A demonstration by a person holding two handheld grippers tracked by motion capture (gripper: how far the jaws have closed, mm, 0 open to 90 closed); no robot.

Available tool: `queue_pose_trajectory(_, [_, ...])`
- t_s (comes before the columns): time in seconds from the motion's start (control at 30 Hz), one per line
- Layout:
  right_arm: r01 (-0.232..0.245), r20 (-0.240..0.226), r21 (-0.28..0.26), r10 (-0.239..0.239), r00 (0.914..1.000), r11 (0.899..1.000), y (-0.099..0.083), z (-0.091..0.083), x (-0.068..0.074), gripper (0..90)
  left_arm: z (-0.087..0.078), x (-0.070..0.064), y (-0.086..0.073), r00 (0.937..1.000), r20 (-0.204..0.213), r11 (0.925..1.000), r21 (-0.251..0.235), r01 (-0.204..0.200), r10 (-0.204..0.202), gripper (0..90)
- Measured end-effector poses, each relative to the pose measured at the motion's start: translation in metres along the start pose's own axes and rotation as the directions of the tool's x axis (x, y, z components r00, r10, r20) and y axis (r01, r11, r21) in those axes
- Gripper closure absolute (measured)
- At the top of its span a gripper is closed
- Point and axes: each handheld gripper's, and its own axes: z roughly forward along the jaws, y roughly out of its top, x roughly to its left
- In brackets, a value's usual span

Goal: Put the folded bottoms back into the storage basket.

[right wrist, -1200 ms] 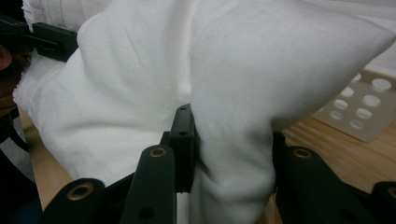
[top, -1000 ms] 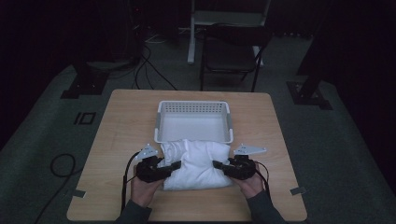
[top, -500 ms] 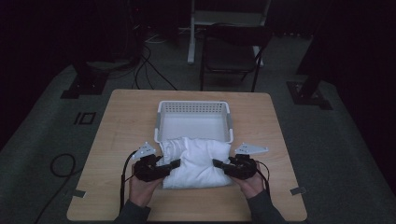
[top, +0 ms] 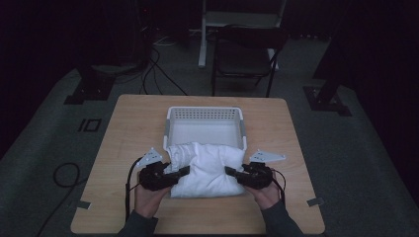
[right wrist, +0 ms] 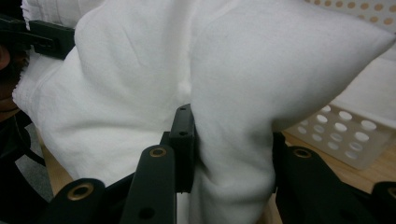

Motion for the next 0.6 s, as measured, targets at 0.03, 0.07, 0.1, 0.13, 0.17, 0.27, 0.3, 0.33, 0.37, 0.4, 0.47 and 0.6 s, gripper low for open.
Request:
queue_pose_trajectory(0.03, [0.004,0.0,-0.003,-0.004,1.0,1.0,0.001,-0.001,0.001,68.2,-0.001,0.0,0.001,1.0,-0.001,1.0,-0.003,-0.002,0.002,52.9])
queue_pose_trajectory(0.07, [0.006,0.002,-0.004,-0.006,1.0,1.0,0.002,-0.001,0.001,68.3,-0.002,-0.001,0.002,1.0,-0.001,1.0,-0.006,-0.001,0.001,52.9])
queue_pose_trajectory(0.1, [0.008,0.002,-0.008,-0.008,1.0,1.0,0.004,-0.002,0.002,68.2,-0.002,-0.001,0.003,1.0,-0.002,1.0,-0.009,-0.002,0.002,52.9])
queue_pose_trajectory(0.13, [0.009,0.003,-0.009,-0.009,1.0,1.0,0.005,-0.002,0.002,68.2,-0.003,-0.001,0.004,1.0,-0.001,0.9999,-0.011,-0.006,0.006,52.9])
queue_pose_trajectory(0.17, [0.013,0.004,-0.012,-0.013,0.9999,1.0,0.006,-0.003,0.003,68.2,-0.004,-0.001,0.005,1.0,-0.002,0.9999,-0.013,-0.007,0.007,52.9])
queue_pose_trajectory(0.27, [0.024,0.006,-0.021,-0.024,0.9997,0.999,0.011,-0.004,0.004,68.2,-0.007,-0.001,0.008,1.0,-0.001,0.9997,-0.024,-0.008,0.008,53.0])
queue_pose_trajectory(0.3, [0.028,0.006,-0.024,-0.028,0.9996,0.999,0.013,-0.005,0.005,68.2,-0.007,-0.001,0.01,1.0,-0.003,0.9996,-0.029,-0.008,0.008,53.1])
queue_pose_trajectory(0.33, [0.031,0.007,-0.028,-0.031,0.9995,0.999,0.015,-0.005,0.005,68.2,-0.008,-0.001,0.011,1.0,-0.003,0.9995,-0.031,-0.009,0.008,53.1])
queue_pose_trajectory(0.37, [0.03,0.009,-0.029,-0.03,0.9995,0.999,0.017,-0.005,0.005,68.2,-0.008,0.0,0.013,0.9999,-0.006,0.9994,-0.033,-0.012,0.011,53.1])
queue_pose_trajectory(0.4, [0.035,0.01,-0.031,-0.035,0.9993,0.999,0.019,-0.005,0.005,68.3,-0.009,0.0,0.015,0.9999,-0.008,0.9992,-0.037,-0.012,0.012,53.1])
queue_pose_trajectory(0.47, [0.04,0.014,-0.035,-0.039,0.9991,0.999,0.023,-0.004,0.006,68.2,-0.011,0.001,0.02,0.9998,-0.009,0.9989,-0.043,-0.017,0.016,53.1])
queue_pose_trajectory(0.6, [0.056,0.02,-0.046,-0.055,0.9983,0.997,0.033,-0.007,0.007,68.3,-0.013,0.002,0.027,0.9996,-0.003,0.9979,-0.059,-0.028,0.028,53.1])
